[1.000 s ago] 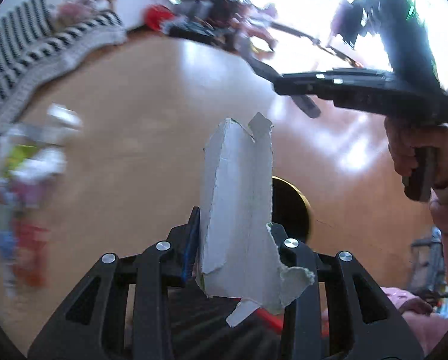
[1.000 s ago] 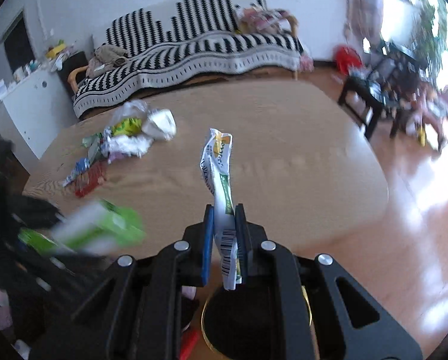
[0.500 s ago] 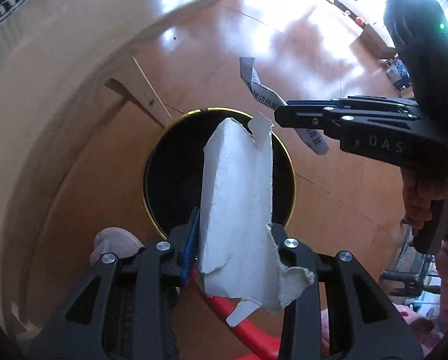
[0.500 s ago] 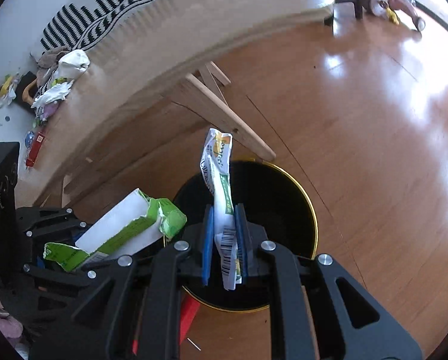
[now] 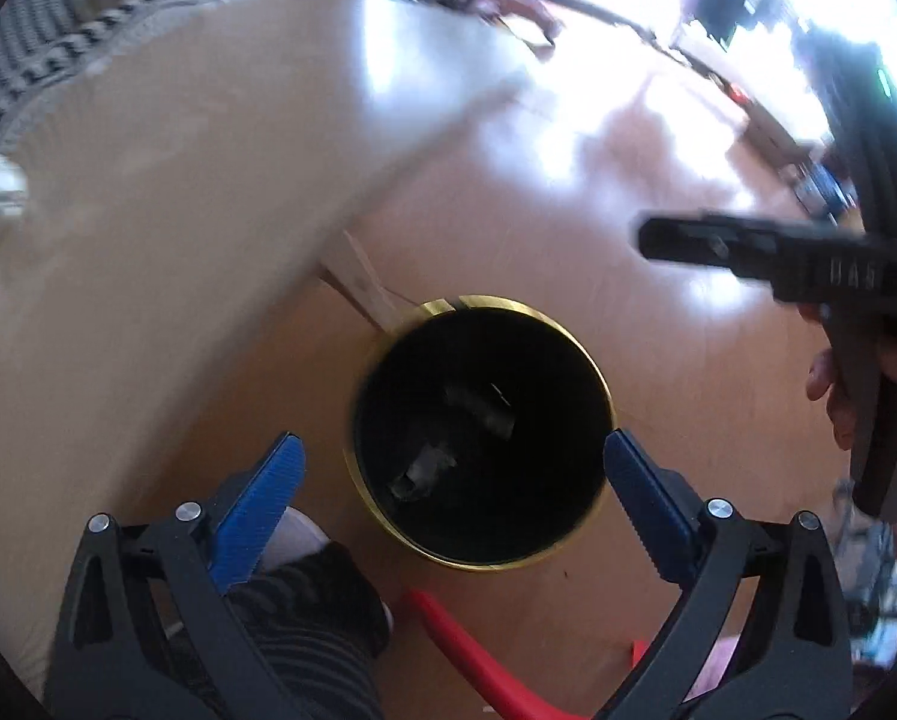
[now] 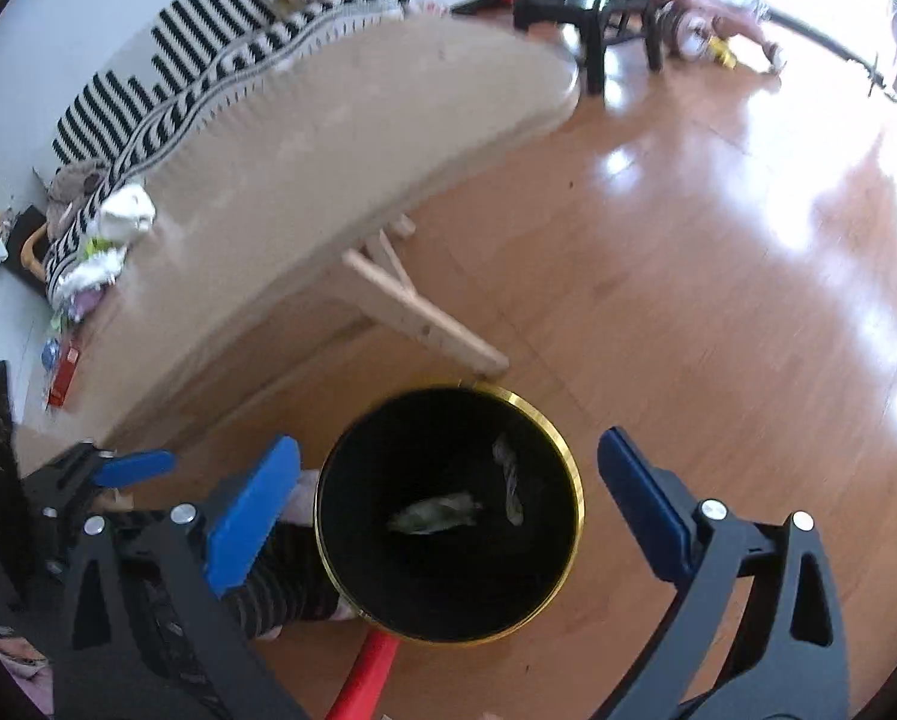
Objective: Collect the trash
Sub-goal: 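Return to the table, left tool grasps crumpled blue paper while right grasps white tissue, then lift the crumpled blue paper and white tissue off the table, then carry both items over the black bin and open both tools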
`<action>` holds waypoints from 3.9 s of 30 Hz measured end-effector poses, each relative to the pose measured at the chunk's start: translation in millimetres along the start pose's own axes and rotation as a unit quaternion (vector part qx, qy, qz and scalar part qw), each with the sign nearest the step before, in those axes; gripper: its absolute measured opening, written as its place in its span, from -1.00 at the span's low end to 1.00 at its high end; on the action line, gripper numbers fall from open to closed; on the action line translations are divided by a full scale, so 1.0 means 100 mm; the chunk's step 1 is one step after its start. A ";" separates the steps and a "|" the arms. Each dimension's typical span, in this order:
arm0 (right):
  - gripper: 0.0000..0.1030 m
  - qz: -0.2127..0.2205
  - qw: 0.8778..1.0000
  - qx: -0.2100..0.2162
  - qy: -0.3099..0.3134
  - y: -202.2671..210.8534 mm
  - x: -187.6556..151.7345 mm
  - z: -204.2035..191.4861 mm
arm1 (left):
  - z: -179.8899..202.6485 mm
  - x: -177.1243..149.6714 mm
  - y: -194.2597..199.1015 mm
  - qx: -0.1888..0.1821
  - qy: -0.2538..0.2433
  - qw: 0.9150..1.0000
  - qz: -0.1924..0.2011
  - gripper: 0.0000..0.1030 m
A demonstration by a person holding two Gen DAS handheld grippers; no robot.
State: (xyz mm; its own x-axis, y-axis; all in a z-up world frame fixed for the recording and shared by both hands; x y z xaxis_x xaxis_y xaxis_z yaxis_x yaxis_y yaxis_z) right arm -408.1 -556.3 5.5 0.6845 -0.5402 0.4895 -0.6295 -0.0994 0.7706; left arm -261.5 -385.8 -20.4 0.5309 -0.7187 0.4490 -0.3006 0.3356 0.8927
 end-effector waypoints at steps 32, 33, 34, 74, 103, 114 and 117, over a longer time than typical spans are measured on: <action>0.87 0.017 0.968 0.085 0.236 -2.11 0.86 -4.23 | -4.37 -1.41 0.63 0.239 0.222 0.945 0.024 0.89; 0.87 0.026 0.969 0.081 0.233 -2.19 0.91 -4.28 | -4.37 -1.40 0.61 0.240 0.221 0.945 0.027 0.89; 0.87 0.036 0.970 0.079 0.227 -2.26 0.96 -4.31 | -4.40 -1.37 0.58 0.240 0.218 0.946 0.027 0.89; -0.71 0.051 0.975 0.107 0.185 -2.34 1.01 -4.00 | -4.60 -1.26 0.55 0.187 0.308 0.930 0.068 -0.59; -0.71 0.066 0.969 0.114 0.209 -2.23 0.97 -4.07 | -4.63 -1.27 0.70 0.195 0.335 0.917 0.097 -0.59; -0.71 0.178 0.957 0.145 0.178 -0.75 0.88 -3.44 | -3.59 -0.76 1.23 0.130 0.291 0.932 0.171 -0.59; -0.71 0.180 0.965 0.109 0.156 -0.40 0.76 -2.88 | -2.87 -0.45 1.25 0.097 0.223 0.955 0.168 -0.59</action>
State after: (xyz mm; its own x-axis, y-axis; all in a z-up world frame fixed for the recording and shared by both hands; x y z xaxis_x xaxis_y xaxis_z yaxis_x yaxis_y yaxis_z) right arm -225.1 -352.9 129.5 0.4625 -0.2980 0.8351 -0.8866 -0.1433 0.4398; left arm -95.8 -136.5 81.7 0.6505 -0.2451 0.7189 -0.6311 0.3521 0.6912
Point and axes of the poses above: each gripper's, at about its wrist camera, not at the fingertips, and y roughly against the way its jaws point, z to its right, x to its top, the point moved 3 cm from there along -y, roughly the way its jaws point, and after that the axes turned 11 degrees about x, right-handed, at the moved point
